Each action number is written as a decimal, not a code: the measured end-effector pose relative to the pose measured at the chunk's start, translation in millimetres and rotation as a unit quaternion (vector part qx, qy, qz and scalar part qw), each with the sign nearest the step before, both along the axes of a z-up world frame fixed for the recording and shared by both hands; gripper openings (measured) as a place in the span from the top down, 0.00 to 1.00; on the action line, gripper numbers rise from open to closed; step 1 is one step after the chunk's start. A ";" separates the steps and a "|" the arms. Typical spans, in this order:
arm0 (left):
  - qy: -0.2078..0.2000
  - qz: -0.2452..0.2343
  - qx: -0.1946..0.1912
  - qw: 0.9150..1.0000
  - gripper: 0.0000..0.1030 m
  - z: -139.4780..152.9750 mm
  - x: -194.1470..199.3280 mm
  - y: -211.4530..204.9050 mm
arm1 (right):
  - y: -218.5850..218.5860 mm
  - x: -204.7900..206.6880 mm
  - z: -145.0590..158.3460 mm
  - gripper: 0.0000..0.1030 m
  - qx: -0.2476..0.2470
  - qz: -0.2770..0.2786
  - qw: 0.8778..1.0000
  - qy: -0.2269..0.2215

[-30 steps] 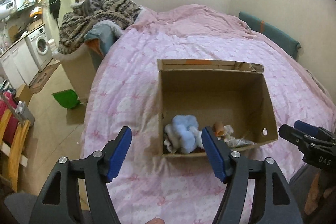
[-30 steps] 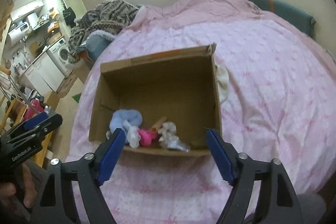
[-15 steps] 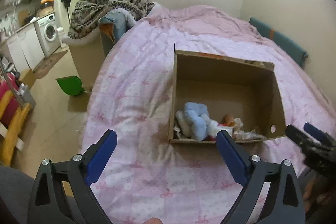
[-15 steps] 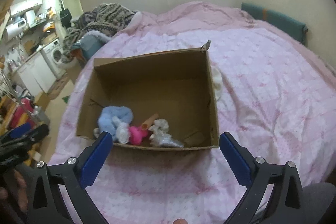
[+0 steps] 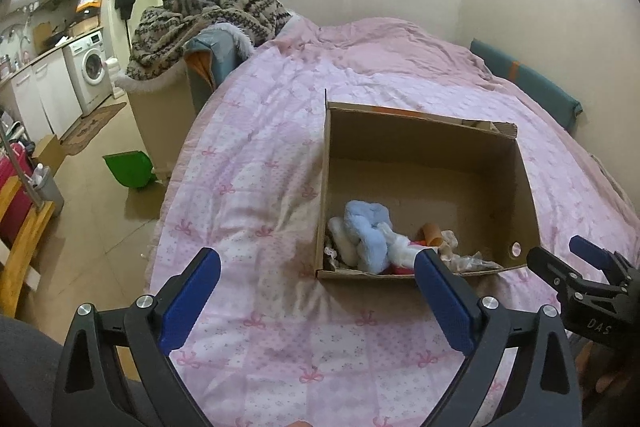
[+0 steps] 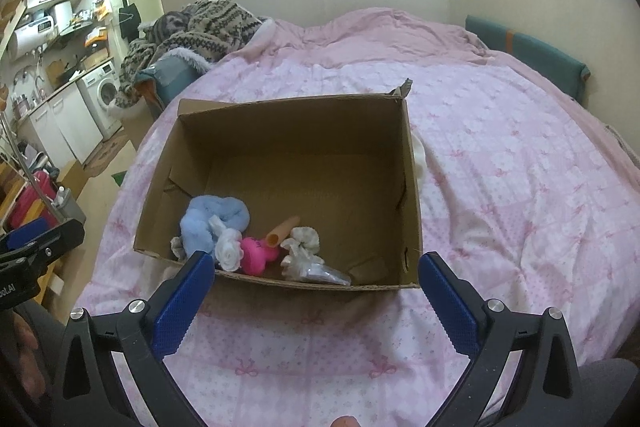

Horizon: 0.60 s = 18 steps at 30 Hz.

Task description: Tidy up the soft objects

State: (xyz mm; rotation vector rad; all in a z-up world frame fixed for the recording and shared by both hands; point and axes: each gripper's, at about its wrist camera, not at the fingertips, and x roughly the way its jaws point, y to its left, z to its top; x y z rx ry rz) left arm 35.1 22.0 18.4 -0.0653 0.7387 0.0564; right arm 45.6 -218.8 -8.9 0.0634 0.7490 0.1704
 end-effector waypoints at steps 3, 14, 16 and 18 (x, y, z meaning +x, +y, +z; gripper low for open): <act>-0.002 -0.003 0.003 1.000 0.06 0.3 -1.9 -1.9 | -0.1 0.1 -0.2 0.00 0.000 0.000 1.000 0.000; -0.002 -0.005 0.004 1.000 0.06 -0.6 -2.7 -2.8 | -1.2 -1.4 0.4 0.00 0.005 -0.005 1.000 0.008; -0.002 -0.004 0.006 1.000 0.06 -0.6 -2.7 -2.5 | -1.7 -0.8 -0.9 0.00 0.009 -0.006 1.000 0.014; -0.002 -0.004 0.007 1.000 0.06 -0.9 -2.7 -2.5 | -3.2 -0.3 -1.5 0.00 0.013 -0.006 1.000 0.018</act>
